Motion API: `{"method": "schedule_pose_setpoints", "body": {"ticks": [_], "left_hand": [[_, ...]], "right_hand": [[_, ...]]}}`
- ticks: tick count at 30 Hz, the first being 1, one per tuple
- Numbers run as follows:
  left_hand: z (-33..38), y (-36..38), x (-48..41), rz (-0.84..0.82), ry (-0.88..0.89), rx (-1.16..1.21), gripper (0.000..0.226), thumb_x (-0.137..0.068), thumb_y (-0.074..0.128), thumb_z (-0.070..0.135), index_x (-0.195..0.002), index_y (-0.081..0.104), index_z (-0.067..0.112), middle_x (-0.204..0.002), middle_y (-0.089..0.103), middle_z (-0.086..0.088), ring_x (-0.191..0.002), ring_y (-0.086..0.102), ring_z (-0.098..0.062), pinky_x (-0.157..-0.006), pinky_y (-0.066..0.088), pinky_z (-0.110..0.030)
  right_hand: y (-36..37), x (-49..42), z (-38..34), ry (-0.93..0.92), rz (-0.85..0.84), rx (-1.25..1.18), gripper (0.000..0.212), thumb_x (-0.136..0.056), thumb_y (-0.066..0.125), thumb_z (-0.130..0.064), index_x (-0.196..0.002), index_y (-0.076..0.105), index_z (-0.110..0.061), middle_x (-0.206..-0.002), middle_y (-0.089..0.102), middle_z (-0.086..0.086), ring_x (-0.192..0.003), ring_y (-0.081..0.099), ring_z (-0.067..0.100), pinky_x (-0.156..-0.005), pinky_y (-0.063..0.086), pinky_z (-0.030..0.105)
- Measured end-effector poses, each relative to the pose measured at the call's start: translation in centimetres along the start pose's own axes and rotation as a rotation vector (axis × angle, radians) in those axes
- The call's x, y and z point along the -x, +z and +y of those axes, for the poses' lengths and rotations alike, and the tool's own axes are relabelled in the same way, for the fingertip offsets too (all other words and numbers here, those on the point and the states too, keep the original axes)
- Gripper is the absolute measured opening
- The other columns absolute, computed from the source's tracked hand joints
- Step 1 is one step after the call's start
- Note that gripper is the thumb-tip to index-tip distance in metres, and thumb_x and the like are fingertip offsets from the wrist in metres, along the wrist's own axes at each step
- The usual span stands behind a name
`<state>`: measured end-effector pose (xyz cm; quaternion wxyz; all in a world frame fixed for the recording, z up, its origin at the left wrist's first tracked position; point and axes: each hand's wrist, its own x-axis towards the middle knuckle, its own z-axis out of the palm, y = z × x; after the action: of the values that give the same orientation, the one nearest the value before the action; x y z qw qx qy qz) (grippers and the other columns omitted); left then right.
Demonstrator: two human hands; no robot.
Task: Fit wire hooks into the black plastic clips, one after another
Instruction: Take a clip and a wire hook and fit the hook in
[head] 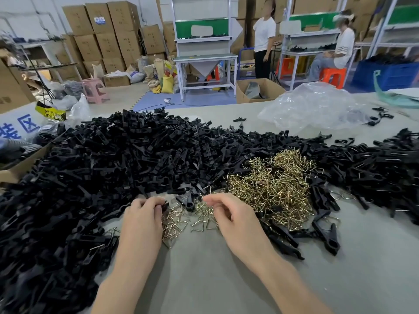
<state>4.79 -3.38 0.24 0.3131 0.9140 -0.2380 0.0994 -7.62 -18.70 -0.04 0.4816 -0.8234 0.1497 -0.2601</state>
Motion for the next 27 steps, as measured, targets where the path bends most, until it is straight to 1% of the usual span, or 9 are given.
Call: {"method": "schedule_pose_setpoints", "body": {"ticks": [2,4,7,11,14,18,22,25,27], "left_hand": [[0.4,-0.4,0.1,0.056,0.011,0.126,0.023,-0.102,0.052,0.012,-0.116,0.070,0.014,-0.106,0.065,0.000,-0.097,0.056,-0.017,-0.087,0.041,-0.028],[1.6,-1.0,0.3,0.111,-0.018,0.350,0.020,-0.101,0.055,0.017,-0.113,0.071,0.023,-0.093,0.067,0.013,-0.079,0.056,0.000,-0.075,0.042,-0.023],[4.0,-0.8,1.5,0.043,-0.002,0.612,0.021,-0.099,0.060,0.019,-0.101,0.072,0.036,-0.078,0.070,0.018,-0.064,0.058,0.006,-0.062,0.045,-0.018],[5.8,0.7,3.1,-0.067,0.084,0.598,0.027,-0.100,0.055,0.022,-0.106,0.064,0.046,-0.091,0.070,0.031,-0.082,0.068,0.003,-0.072,0.052,-0.013],[5.5,0.9,3.0,-0.061,0.146,0.472,0.034,-0.099,0.054,0.028,-0.120,0.052,0.056,-0.083,0.062,0.047,-0.079,0.064,0.012,-0.067,0.043,-0.003],[5.2,0.4,3.2,-0.020,0.174,0.485,0.030,-0.096,0.043,0.049,-0.123,0.047,0.061,-0.083,0.068,0.036,-0.070,0.067,0.006,-0.065,0.051,-0.012],[5.1,-0.2,2.9,0.126,0.103,0.604,0.021,-0.096,0.032,0.061,-0.102,0.052,0.058,-0.071,0.066,0.016,-0.043,0.057,-0.004,-0.047,0.045,-0.017],[5.0,-0.1,2.9,0.049,-0.050,0.747,0.029,-0.102,0.035,0.055,-0.101,0.062,0.046,-0.061,0.053,0.013,-0.050,0.045,-0.007,-0.053,0.040,-0.032],[5.0,0.1,2.7,-0.054,-0.131,0.841,0.024,-0.100,0.041,0.042,-0.111,0.062,0.047,-0.066,0.050,0.016,-0.057,0.045,-0.006,-0.061,0.044,-0.043]], "right_hand": [[0.0,0.0,0.0,-0.008,0.030,-0.024,0.034,-0.104,0.049,-0.010,-0.117,0.070,-0.034,-0.110,0.068,-0.022,-0.107,0.061,-0.007,-0.085,0.044,0.008],[0.1,0.0,0.0,0.015,0.041,-0.097,0.032,-0.105,0.052,-0.018,-0.115,0.069,-0.043,-0.107,0.070,-0.018,-0.098,0.065,0.001,-0.079,0.050,0.015],[0.4,-0.4,-0.3,0.093,-0.055,-0.265,0.022,-0.103,0.057,-0.033,-0.120,0.067,-0.042,-0.102,0.075,-0.010,-0.088,0.071,0.010,-0.083,0.059,0.034],[0.5,-0.2,-0.9,0.054,-0.133,-0.421,0.018,-0.103,0.056,-0.027,-0.106,0.073,-0.031,-0.092,0.075,-0.009,-0.086,0.071,0.007,-0.078,0.059,0.029],[0.3,0.0,-0.9,0.090,-0.151,-0.516,0.024,-0.106,0.052,-0.023,-0.111,0.073,-0.035,-0.100,0.076,-0.008,-0.095,0.072,0.012,-0.086,0.060,0.038],[0.2,-0.2,-1.0,0.163,-0.131,-0.696,0.024,-0.108,0.045,-0.018,-0.116,0.067,-0.013,-0.110,0.075,0.007,-0.101,0.073,0.022,-0.078,0.061,0.033],[-0.5,-0.6,-0.6,0.259,-0.033,-0.915,0.025,-0.108,0.043,-0.014,-0.111,0.067,-0.011,-0.098,0.073,0.008,-0.089,0.070,0.024,-0.078,0.060,0.036],[-0.7,-0.7,-0.5,0.330,-0.052,-1.032,0.026,-0.107,0.042,-0.010,-0.114,0.066,-0.008,-0.078,0.066,0.001,-0.070,0.065,0.016,-0.071,0.059,0.032],[-0.6,-0.9,-0.4,0.373,-0.065,-1.045,0.025,-0.107,0.041,-0.010,-0.120,0.063,-0.011,-0.071,0.063,-0.001,-0.061,0.059,0.013,-0.064,0.058,0.032]]}}
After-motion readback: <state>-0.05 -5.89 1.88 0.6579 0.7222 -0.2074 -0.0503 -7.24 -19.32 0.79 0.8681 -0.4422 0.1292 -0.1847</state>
